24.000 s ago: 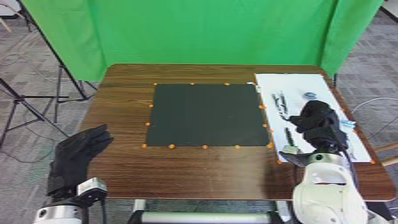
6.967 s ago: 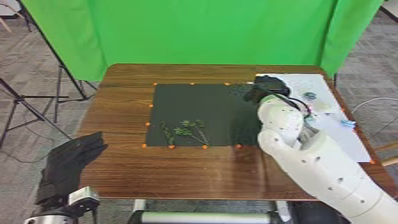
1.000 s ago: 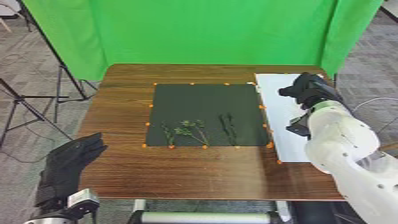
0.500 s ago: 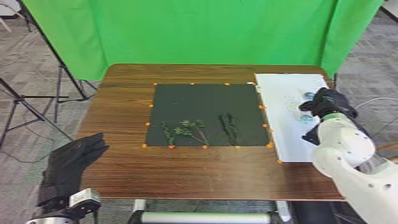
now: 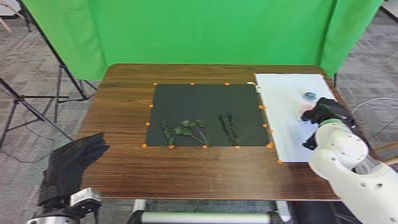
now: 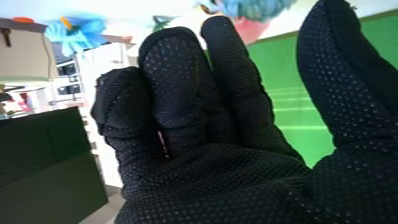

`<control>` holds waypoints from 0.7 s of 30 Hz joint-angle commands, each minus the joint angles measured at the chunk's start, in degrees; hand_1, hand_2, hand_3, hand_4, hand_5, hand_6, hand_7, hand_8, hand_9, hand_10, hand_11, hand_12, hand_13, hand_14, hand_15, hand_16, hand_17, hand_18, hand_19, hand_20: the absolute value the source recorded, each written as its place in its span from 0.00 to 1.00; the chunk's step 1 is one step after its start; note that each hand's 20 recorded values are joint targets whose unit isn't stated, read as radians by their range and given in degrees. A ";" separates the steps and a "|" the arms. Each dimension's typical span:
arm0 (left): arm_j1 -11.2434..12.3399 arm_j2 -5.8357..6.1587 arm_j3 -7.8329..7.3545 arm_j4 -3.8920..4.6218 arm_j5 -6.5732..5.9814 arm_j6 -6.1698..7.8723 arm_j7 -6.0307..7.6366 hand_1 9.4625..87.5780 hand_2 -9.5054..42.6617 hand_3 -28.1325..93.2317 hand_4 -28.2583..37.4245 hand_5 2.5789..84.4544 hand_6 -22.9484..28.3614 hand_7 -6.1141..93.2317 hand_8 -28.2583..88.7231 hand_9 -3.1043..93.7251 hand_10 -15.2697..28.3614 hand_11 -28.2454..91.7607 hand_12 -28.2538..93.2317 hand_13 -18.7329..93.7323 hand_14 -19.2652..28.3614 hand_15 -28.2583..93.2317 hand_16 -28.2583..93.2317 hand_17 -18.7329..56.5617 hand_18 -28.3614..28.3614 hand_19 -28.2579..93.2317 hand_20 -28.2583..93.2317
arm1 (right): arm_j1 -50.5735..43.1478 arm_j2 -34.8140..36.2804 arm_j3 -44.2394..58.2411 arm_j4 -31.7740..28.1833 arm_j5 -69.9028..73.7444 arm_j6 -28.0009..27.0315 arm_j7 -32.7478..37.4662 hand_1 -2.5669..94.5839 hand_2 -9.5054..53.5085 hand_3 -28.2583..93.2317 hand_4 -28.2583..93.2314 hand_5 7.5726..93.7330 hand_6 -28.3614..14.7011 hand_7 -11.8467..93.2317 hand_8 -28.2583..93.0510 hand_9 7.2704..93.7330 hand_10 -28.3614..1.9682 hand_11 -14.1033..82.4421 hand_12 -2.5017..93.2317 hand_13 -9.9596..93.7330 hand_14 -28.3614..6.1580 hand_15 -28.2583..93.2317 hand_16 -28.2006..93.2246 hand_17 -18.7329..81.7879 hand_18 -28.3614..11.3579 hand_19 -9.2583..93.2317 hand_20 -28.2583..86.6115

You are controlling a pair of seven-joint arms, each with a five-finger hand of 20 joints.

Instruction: Arrange flowers

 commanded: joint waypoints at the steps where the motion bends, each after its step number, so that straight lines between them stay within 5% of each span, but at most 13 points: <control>1: -0.06 -0.85 -0.20 0.15 0.79 -0.62 -1.10 0.24 0.30 0.90 0.16 0.62 0.75 0.27 0.15 0.48 0.87 0.55 0.31 0.42 0.99 0.77 0.12 0.14 0.91 0.73 0.35 | 2.43 -1.13 -1.89 2.02 -1.03 -0.41 1.08 0.36 0.07 0.88 0.04 0.56 0.42 0.34 0.12 0.54 0.34 0.27 0.17 0.75 0.38 0.82 0.40 0.71 0.20 1.00 0.45; 21: -0.25 -1.41 -0.54 0.19 1.25 -1.28 -2.09 0.24 0.30 0.90 0.16 0.62 0.75 0.27 0.15 0.48 0.87 0.55 0.32 0.42 0.99 0.77 0.12 0.14 0.91 0.73 0.35 | 3.37 -3.01 -7.32 4.38 -4.48 -2.07 2.79 0.44 0.02 0.88 0.03 0.59 0.48 0.39 0.13 0.62 0.36 0.31 0.18 0.77 0.44 0.83 0.41 0.71 0.23 1.00 0.44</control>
